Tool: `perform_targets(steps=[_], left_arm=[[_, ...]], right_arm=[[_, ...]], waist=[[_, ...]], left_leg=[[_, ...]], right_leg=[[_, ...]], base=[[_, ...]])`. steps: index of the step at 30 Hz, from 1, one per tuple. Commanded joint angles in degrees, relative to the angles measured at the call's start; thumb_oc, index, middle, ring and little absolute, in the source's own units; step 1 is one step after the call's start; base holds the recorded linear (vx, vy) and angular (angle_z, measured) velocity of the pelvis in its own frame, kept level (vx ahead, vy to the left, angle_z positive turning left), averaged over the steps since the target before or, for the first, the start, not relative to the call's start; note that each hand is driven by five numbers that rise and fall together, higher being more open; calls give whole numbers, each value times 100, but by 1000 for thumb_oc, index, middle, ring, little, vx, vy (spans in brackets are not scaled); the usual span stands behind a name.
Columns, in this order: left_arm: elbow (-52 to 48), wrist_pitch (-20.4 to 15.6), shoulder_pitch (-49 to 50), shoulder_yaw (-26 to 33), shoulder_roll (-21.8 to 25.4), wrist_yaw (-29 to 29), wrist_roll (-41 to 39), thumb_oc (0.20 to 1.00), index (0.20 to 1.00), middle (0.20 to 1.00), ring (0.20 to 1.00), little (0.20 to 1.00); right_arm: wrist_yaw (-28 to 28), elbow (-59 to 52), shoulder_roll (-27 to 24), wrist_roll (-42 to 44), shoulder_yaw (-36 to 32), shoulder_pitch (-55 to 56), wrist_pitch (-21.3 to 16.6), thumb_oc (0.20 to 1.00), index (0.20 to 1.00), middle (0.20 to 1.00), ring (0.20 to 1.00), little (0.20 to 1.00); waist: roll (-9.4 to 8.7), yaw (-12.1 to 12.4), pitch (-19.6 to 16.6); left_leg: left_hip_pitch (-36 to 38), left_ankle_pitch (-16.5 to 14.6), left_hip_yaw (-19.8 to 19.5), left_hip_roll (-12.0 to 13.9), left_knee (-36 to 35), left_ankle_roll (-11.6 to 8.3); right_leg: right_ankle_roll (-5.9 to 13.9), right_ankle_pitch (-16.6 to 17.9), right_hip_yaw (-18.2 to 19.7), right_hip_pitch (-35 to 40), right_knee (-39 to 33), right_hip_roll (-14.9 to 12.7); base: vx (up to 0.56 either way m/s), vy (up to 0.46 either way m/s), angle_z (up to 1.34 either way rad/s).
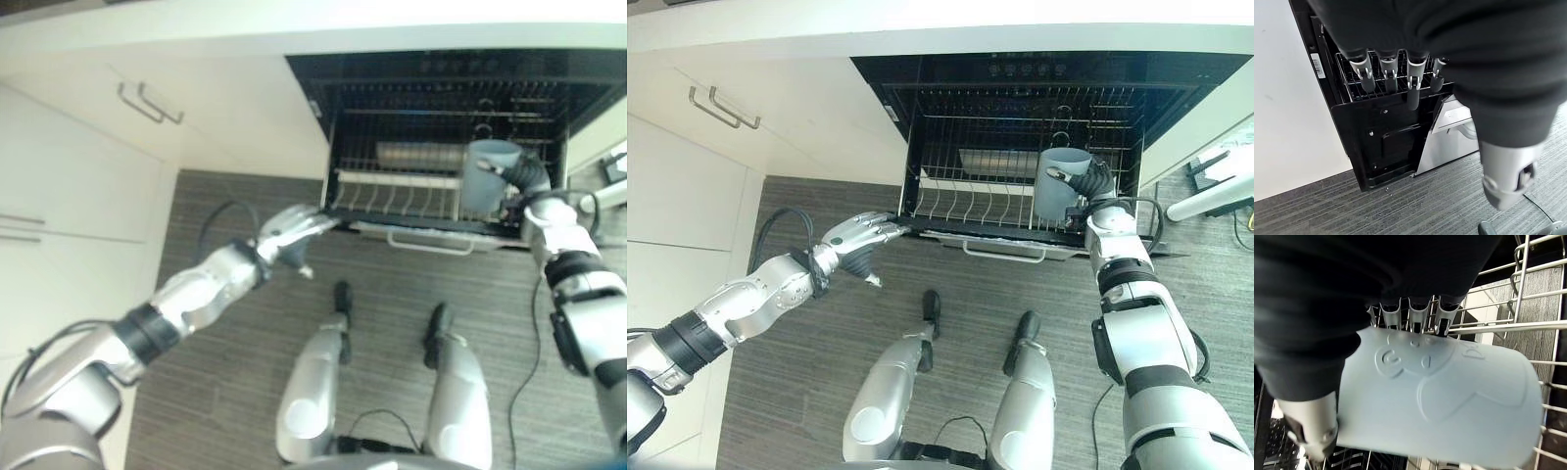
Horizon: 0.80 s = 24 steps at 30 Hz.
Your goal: Place the dishes in the dishwasher.
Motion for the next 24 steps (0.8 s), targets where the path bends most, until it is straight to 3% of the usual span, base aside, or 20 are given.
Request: perform_targets(steps=[1,8,14,18,24], left_arm=[[-367,-23,30,251,107,56,0,1000,1000,1000,1000,1000],[-409,57,182,224,19,158,131,1000,1000,1000,1000,1000],[-424,168,464,166,-137,287,333,1000,1000,1000,1000,1000],[-395,247,767,160,-270,481,570,1000,1000,1000,1000,1000],[-304,477,1155,190,-500,764,865,1000,1000,1000,1000,1000]], right_arm=[[-432,-117,-285,-145,32,-421,-319,1000,1000,1000,1000,1000],[-1002,-440,-339,-252,-68,-473,-950,1000,1000,1000,1000,1000],[-944,-908,-262,407,-298,-452,-1430,1000,1000,1000,1000,1000],[-796,-1588,-102,1085,-546,-246,-1559,1000,1000,1000,1000,1000],[-829,-2765,181,1359,-742,312,-1692,1000,1000,1000,1000,1000]], waist=[[196,8,-65],[247,-31,-65],[306,-74,-65],[286,-133,-65],[217,-276,-65]], left_leg=[[8,-543,115,-63,431,82],[30,-564,153,-79,415,87],[143,-589,201,-91,389,90],[266,-611,241,-87,332,105],[559,-633,315,-62,217,124]], right_leg=[[143,-282,183,6,365,44],[148,-305,197,-24,384,39],[139,-353,196,49,389,14],[136,-386,216,138,357,37],[137,-413,262,393,244,72]], base=[[0,0,0],[-8,18,-2],[-19,50,-8],[-18,35,-2],[-8,36,-5]])
